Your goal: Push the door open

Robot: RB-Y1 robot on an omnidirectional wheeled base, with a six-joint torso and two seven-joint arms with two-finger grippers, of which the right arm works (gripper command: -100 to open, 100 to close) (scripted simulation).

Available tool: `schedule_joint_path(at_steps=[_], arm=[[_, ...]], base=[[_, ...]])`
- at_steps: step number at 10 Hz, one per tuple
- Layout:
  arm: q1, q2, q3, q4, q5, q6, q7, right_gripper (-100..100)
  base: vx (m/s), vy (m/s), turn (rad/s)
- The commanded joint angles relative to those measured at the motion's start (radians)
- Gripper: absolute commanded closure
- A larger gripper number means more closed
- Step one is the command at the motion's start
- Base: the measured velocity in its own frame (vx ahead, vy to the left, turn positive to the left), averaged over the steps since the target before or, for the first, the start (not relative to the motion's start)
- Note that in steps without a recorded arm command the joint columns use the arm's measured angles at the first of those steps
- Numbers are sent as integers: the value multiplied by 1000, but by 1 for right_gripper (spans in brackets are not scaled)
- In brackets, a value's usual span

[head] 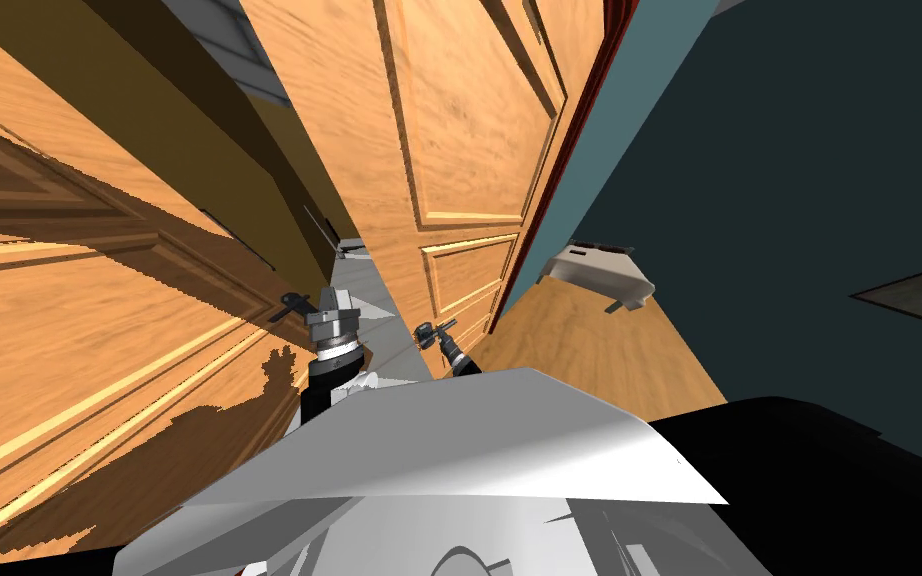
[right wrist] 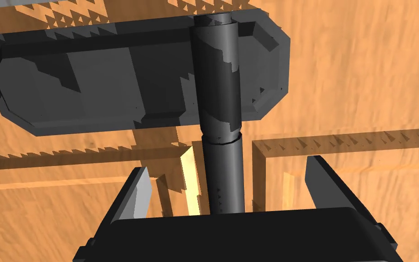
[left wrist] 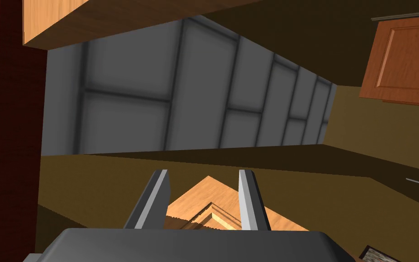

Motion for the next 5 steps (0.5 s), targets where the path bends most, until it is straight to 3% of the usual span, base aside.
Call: schedule_joint_path(at_steps=[1, 5], arm=[[1, -1, 1, -1, 0, 0, 0, 100], [1, -1, 1, -1, 0, 0, 0, 100]], base=[[-5, -6, -4], [-17, -15, 1]])
